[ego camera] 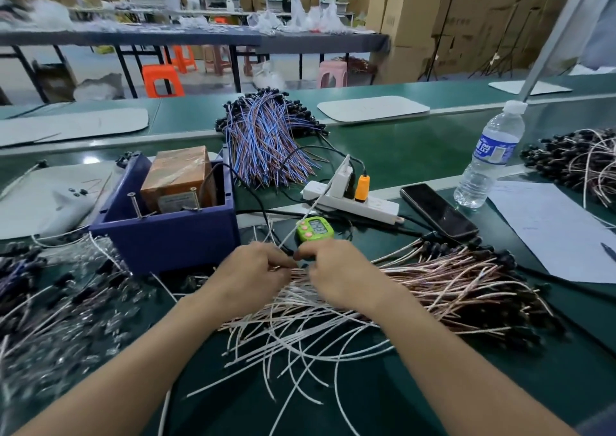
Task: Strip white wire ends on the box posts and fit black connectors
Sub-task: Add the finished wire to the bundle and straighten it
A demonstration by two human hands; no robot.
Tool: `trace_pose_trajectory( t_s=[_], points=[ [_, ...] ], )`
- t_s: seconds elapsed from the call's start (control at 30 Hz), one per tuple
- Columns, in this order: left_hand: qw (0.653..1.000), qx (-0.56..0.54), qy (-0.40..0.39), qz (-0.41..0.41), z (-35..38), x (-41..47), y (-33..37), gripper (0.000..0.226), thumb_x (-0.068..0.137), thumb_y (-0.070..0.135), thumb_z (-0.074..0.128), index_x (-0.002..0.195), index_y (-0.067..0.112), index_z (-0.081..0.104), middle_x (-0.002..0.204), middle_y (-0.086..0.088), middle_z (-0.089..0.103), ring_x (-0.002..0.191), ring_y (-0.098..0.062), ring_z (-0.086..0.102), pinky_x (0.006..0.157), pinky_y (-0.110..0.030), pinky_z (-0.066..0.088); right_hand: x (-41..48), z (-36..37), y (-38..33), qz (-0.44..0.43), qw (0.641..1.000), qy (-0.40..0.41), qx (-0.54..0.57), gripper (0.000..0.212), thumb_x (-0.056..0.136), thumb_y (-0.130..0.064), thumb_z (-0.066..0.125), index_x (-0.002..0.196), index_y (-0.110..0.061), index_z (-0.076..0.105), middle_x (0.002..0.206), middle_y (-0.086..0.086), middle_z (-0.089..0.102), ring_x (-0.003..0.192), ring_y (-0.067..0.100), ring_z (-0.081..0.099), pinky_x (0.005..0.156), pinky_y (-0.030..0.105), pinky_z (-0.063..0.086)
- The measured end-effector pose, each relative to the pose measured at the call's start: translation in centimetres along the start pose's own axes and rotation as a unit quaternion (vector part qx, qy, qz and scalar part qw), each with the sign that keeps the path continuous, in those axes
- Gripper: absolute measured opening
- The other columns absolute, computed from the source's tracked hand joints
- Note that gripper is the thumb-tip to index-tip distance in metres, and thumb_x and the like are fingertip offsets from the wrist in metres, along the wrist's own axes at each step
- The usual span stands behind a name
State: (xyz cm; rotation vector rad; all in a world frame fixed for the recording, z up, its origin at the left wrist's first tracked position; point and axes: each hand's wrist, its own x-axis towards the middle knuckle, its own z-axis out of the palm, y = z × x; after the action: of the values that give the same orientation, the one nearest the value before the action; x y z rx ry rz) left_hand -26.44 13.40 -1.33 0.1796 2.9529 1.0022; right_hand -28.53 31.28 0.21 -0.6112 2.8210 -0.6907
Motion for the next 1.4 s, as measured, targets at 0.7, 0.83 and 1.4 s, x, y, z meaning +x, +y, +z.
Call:
trace_pose_trajectory(
  t_s=[0.7, 0.83, 1.4],
  points=[
    [0.965, 0.200, 0.161, -0.054, -3.8, -5.3, -3.6, 0.026, 0.093, 0.035, 0.061, 0.113, 0.044, 0.075, 0.101, 0.021, 0.076, 0.092, -0.010, 0.069, 0.071, -0.029, 0.049, -0.2, 4.1, 0.0, 0.059, 0.978, 0.199, -0.001, 0.022, 0.096, -0.032, 0.058, 0.101, -0.027, 0.079, 0.097, -0.006, 0.072, 0.090, 0.021, 0.063, 0.075, 0.032, 0.050],
    [0.983, 0.060, 0.129, -0.114, -5.1, -6.1, -3.7, 0.019, 0.091, 0.035, 0.064, 0.088, 0.048, 0.078, 0.058, 0.032, 0.063, 0.051, 0.004, 0.057, 0.053, -0.022, 0.042, -0.3, 3.2, 0.0, 0.070, 0.987, 0.144, 0.032, 0.030, 0.093, -0.035, 0.058, 0.081, -0.017, 0.078, 0.086, -0.004, 0.071, 0.082, 0.022, 0.062, 0.074, 0.035, 0.052],
    [0.860, -0.429, 0.226, -0.160, -15.6, -14.2, -13.7, 0.019, 0.093, 0.007, 0.067, 0.089, 0.015, 0.084, 0.064, -0.011, 0.066, 0.053, -0.016, 0.053, 0.050, -0.022, 0.043, 1.2, 4.7, -19.1, -0.147, 0.975, 0.042, 0.164, 0.019, 0.090, -0.023, 0.070, 0.104, -0.033, 0.079, 0.077, -0.021, 0.074, 0.067, -0.004, 0.067, 0.060, 0.011, 0.052]
  ],
)
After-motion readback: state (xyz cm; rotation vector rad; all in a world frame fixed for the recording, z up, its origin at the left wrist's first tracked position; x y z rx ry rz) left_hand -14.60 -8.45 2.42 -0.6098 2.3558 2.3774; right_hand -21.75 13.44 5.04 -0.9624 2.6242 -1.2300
